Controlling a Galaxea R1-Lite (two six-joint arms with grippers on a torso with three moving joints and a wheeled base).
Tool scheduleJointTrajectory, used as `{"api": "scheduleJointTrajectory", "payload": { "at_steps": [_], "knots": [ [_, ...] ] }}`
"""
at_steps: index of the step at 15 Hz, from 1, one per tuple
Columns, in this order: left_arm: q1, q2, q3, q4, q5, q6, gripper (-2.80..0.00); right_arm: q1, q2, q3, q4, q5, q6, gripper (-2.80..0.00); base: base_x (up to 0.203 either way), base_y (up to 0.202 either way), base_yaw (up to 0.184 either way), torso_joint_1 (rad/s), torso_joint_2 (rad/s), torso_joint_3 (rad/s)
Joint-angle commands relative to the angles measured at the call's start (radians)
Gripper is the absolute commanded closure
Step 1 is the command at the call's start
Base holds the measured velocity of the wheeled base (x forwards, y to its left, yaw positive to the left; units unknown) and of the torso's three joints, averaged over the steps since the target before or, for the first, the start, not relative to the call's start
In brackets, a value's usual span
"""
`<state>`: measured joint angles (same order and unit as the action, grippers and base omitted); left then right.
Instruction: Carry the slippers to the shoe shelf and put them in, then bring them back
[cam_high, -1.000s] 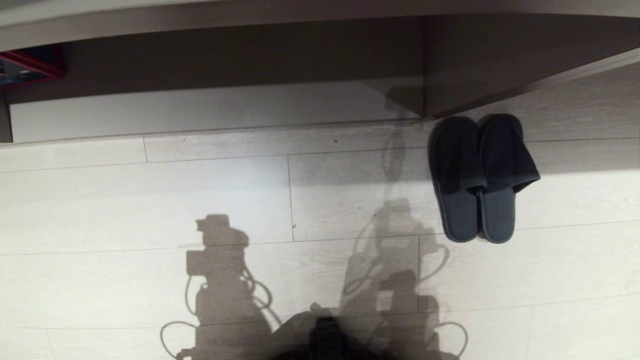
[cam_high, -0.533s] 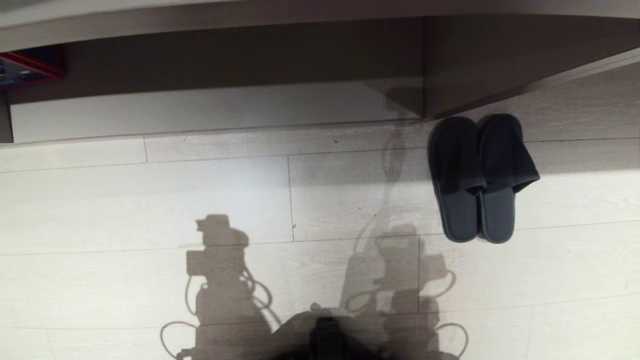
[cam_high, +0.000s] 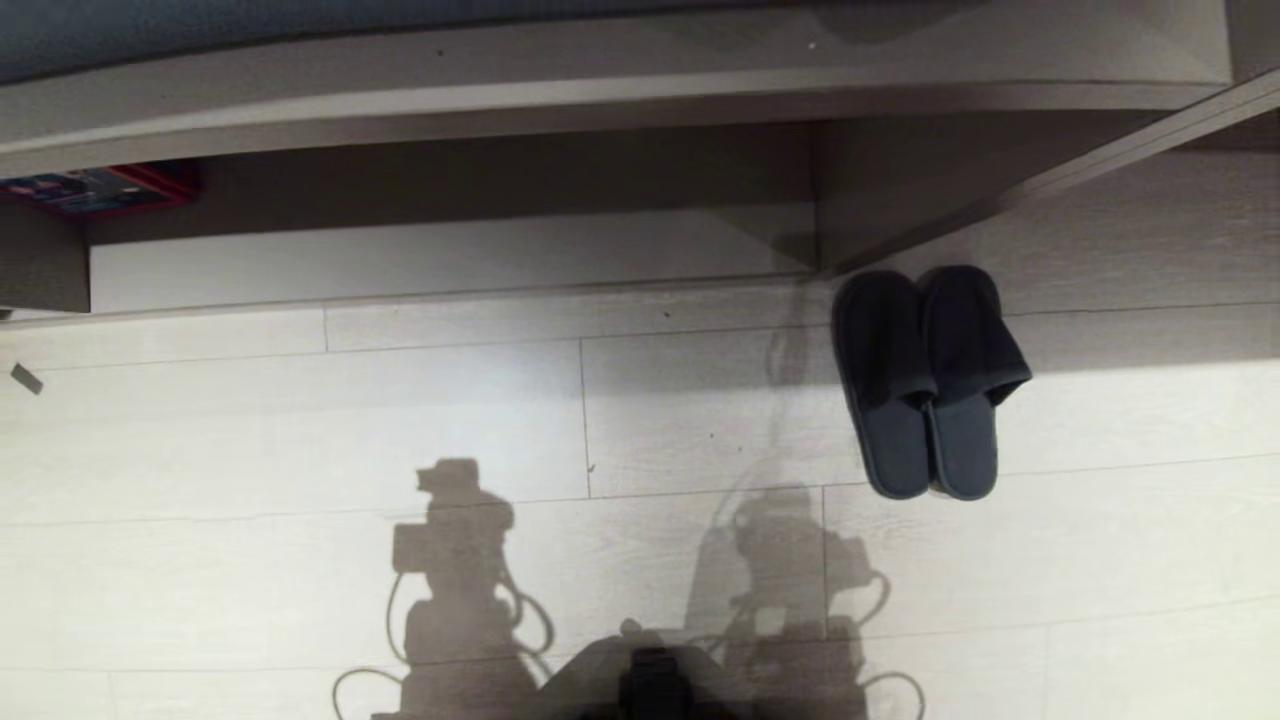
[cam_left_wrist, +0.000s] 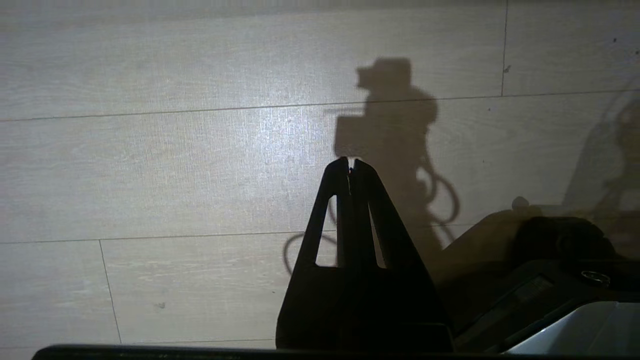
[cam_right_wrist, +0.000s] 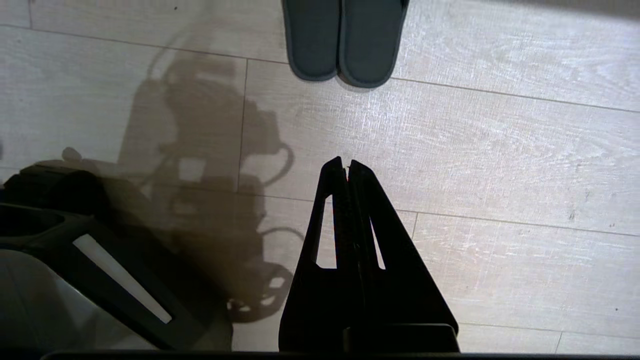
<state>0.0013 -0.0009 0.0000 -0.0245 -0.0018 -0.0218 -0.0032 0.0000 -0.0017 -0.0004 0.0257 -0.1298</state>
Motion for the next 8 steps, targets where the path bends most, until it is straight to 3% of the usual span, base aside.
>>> {"api": "scheduleJointTrajectory", "payload": {
  "at_steps": [1,8],
  "knots": [
    [0.000,0.001,0.008,-0.002,0.000,0.000,0.00,0.002,0.002,0.000,0.000,0.000,-0.002,0.00,0.000,0.000,0.000,0.002,0.00,0.203],
    [0.000,-0.001,0.008,-0.002,0.000,-0.001,0.00,0.002,0.002,0.002,-0.003,0.000,0.019,0.00,0.000,0.000,0.000,0.002,0.00,0.203]
  ]
}}
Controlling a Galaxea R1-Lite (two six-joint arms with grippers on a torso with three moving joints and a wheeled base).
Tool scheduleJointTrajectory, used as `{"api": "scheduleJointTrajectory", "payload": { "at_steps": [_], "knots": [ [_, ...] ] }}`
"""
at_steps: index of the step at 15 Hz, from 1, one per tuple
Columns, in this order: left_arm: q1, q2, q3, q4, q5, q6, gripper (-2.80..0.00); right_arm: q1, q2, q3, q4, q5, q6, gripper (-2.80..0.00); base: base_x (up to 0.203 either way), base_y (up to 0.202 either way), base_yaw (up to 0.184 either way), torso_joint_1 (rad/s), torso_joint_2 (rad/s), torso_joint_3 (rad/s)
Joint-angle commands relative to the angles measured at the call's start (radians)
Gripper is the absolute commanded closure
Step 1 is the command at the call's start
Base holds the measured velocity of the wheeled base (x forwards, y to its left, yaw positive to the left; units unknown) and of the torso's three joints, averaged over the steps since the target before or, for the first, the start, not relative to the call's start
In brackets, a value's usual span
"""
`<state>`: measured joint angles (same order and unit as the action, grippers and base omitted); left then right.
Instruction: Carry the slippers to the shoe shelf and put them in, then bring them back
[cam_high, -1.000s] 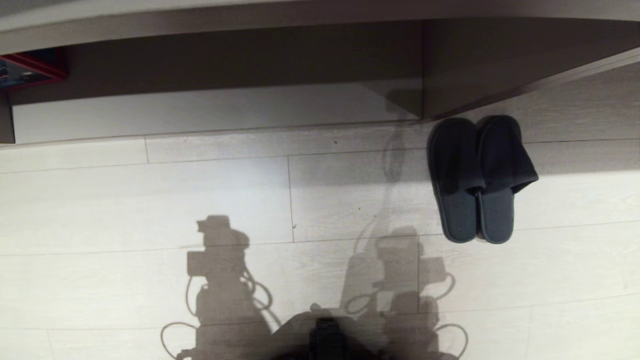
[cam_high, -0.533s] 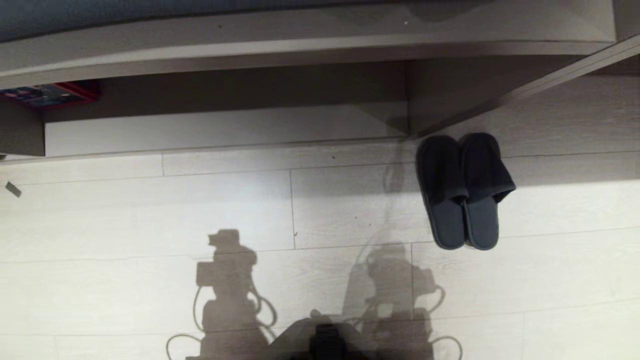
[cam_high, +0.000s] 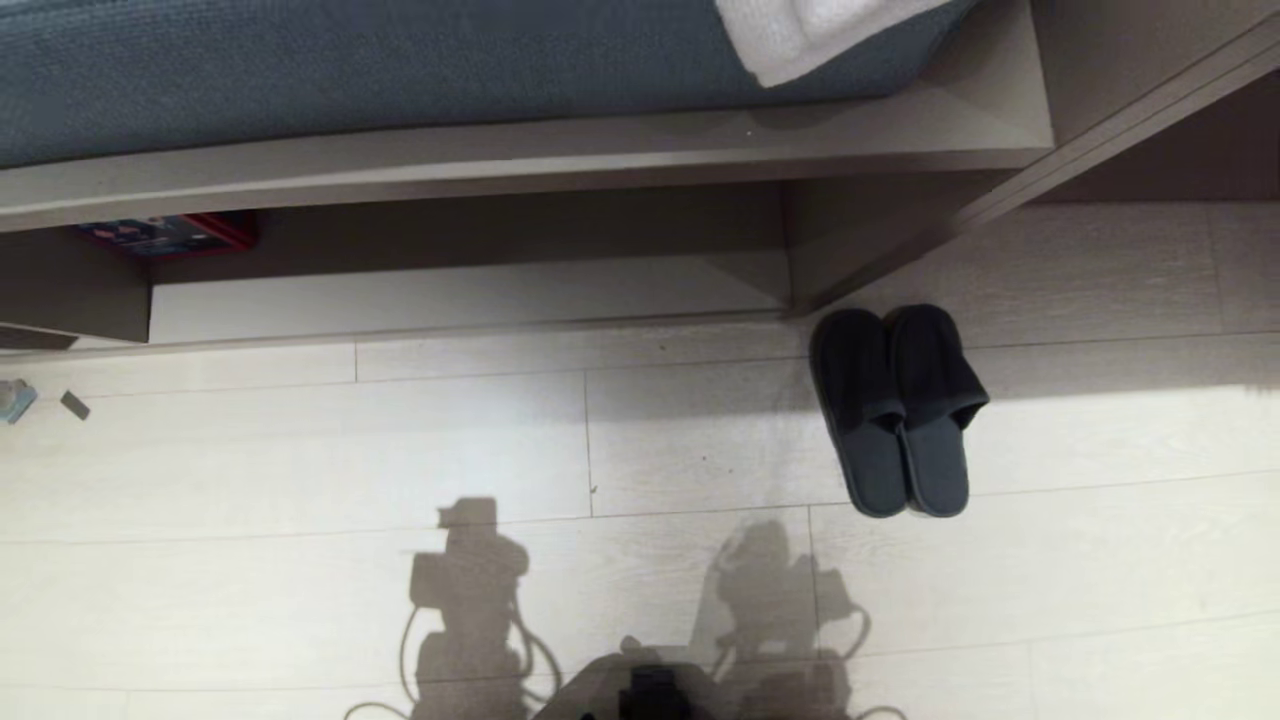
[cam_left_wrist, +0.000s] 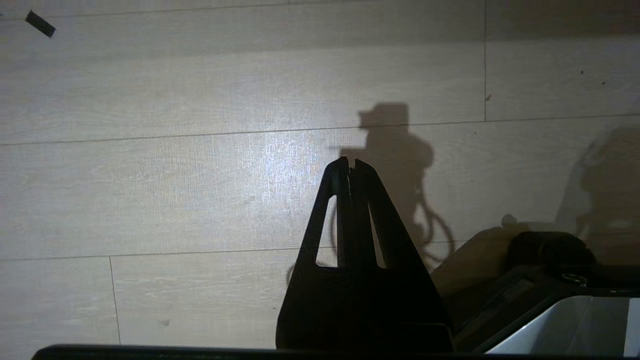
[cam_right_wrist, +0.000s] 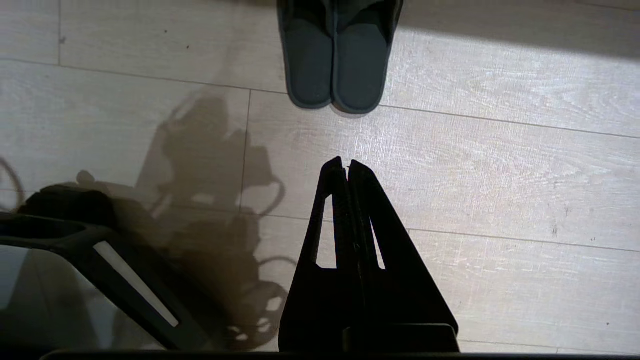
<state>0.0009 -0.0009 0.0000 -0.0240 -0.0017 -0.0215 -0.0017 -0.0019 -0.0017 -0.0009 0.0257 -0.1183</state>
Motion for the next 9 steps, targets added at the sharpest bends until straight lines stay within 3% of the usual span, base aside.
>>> {"api": "scheduleJointTrajectory", "payload": {
  "at_steps": [1,9],
  "knots": [
    [0.001,0.001,0.008,-0.002,0.000,-0.002,0.00,0.000,0.003,0.002,-0.002,0.000,0.005,0.00,0.000,0.000,0.000,-0.002,0.00,0.203],
    [0.001,-0.001,0.008,-0.001,0.000,-0.002,0.00,0.000,0.003,0.002,-0.004,0.000,-0.003,0.00,0.000,0.000,0.000,0.002,0.00,0.203]
  ]
}}
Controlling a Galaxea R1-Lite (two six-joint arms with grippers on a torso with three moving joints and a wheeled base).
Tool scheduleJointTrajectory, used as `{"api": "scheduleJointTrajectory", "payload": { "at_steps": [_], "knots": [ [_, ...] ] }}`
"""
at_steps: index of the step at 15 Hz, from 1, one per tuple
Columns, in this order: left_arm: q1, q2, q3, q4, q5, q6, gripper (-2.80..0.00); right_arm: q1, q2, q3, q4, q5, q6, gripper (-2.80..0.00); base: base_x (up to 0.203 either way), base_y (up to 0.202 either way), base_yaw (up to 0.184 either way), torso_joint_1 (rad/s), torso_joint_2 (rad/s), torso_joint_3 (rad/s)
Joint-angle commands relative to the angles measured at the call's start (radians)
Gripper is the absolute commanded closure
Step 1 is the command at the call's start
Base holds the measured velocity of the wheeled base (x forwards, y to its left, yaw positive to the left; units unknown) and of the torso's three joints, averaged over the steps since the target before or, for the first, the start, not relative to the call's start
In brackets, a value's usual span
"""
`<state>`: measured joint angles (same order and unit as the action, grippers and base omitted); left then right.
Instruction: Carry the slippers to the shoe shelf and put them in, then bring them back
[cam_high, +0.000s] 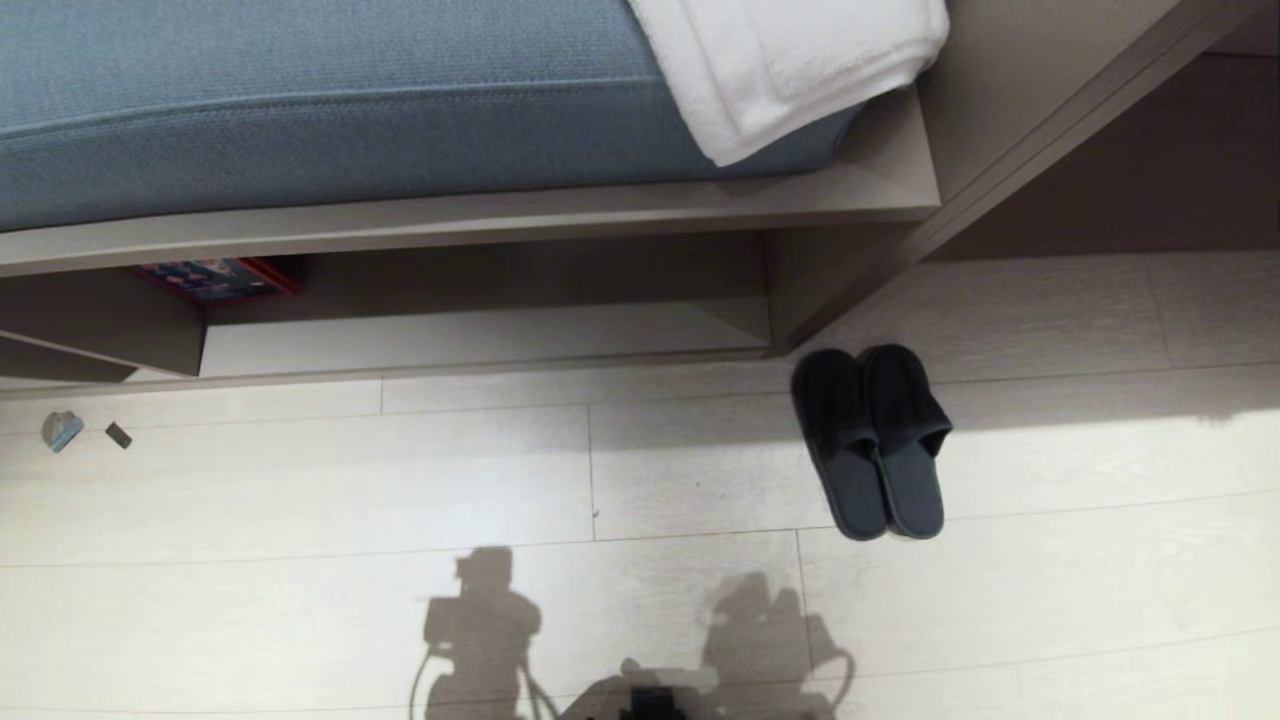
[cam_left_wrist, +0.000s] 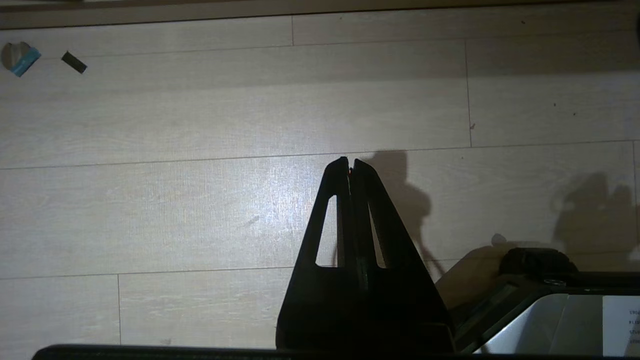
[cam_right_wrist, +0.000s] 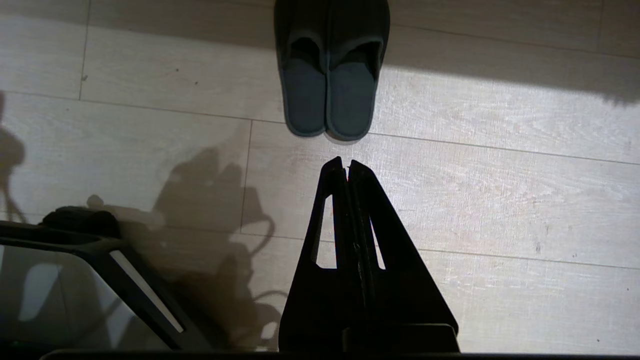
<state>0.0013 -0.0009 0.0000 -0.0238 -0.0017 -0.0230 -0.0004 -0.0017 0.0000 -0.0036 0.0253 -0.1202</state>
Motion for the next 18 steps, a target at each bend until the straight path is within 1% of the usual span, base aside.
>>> {"api": "scheduleJointTrajectory", "payload": {
  "at_steps": [1,18],
  "knots": [
    [0.000,0.000,0.008,-0.001,0.000,0.000,0.00,-0.001,0.003,0.000,-0.001,0.001,0.001,0.00,0.000,0.000,0.000,-0.002,0.00,0.207],
    [0.000,-0.001,0.008,-0.001,0.000,0.000,0.00,0.000,0.003,0.000,-0.003,-0.001,-0.010,0.00,0.000,0.000,0.000,0.003,0.00,0.203]
  ]
}}
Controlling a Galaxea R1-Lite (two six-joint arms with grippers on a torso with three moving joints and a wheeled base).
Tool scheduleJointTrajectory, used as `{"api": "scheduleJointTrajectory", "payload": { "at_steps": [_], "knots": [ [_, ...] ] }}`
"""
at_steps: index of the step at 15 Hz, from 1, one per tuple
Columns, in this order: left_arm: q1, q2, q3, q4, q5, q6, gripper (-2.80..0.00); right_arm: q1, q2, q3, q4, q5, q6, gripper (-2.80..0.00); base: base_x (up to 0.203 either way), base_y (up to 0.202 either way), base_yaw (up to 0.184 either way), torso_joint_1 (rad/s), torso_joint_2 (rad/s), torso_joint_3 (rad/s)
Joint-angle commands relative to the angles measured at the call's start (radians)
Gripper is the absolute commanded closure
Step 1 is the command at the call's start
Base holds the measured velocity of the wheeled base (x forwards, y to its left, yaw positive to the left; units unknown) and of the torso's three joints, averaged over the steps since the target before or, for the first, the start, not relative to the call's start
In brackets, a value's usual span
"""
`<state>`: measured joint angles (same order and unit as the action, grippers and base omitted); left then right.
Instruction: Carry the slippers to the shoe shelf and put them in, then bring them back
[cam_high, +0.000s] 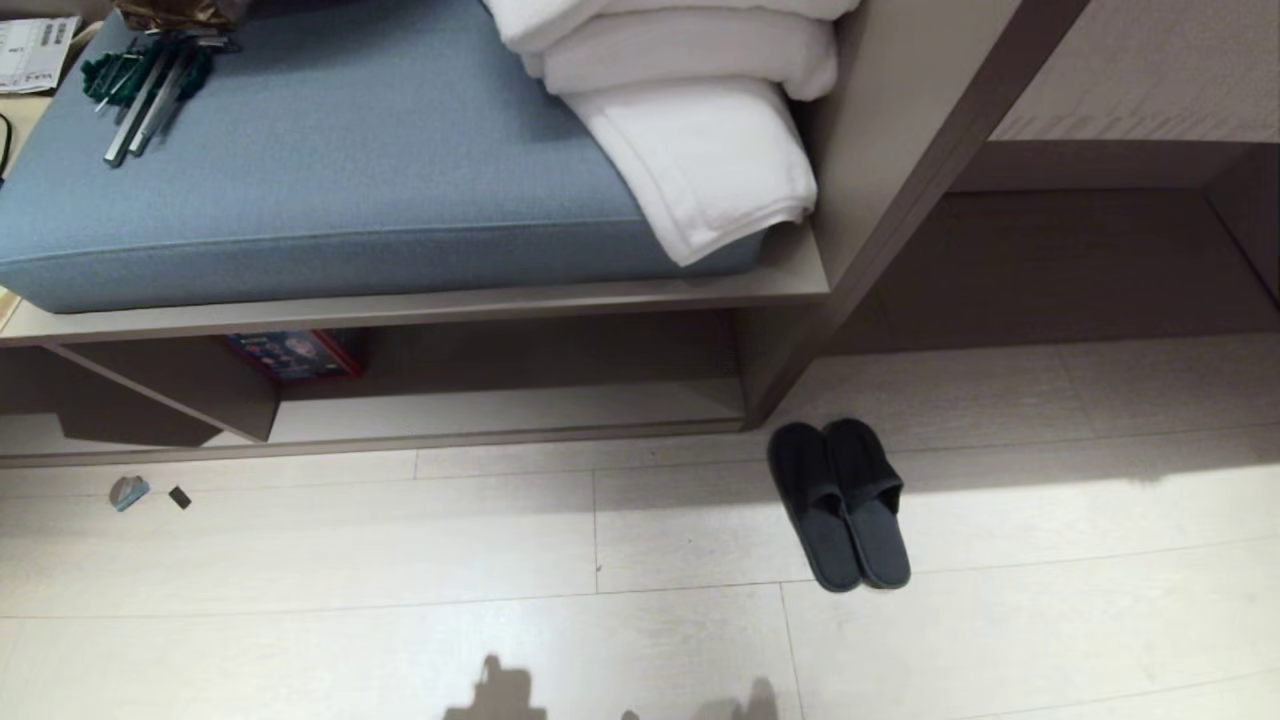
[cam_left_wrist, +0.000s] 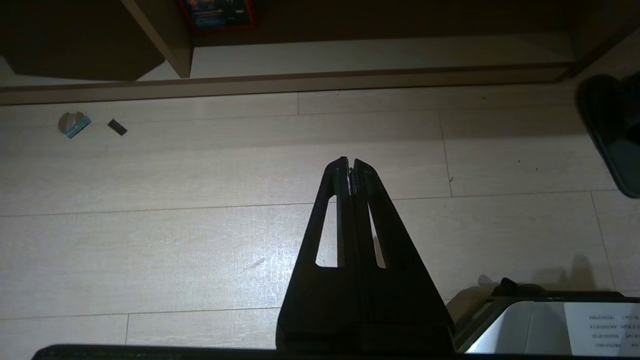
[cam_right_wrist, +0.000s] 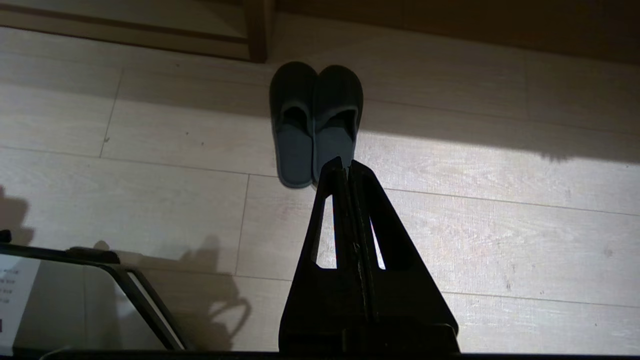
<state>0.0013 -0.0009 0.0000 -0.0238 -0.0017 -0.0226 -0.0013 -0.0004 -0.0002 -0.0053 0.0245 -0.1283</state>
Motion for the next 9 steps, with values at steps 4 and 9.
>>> {"api": "scheduleJointTrajectory", "payload": {
  "at_steps": [4,9],
  "knots": [
    [0.000,0.000,0.008,-0.001,0.000,0.000,0.00,0.000,0.002,0.000,0.000,0.000,-0.002,0.00,0.000,0.000,0.000,0.003,0.00,0.205],
    [0.000,-0.001,0.008,-0.001,0.000,0.000,0.00,0.001,0.002,0.000,0.001,0.000,-0.001,0.00,0.000,0.000,0.000,0.004,0.00,0.203]
  ]
}}
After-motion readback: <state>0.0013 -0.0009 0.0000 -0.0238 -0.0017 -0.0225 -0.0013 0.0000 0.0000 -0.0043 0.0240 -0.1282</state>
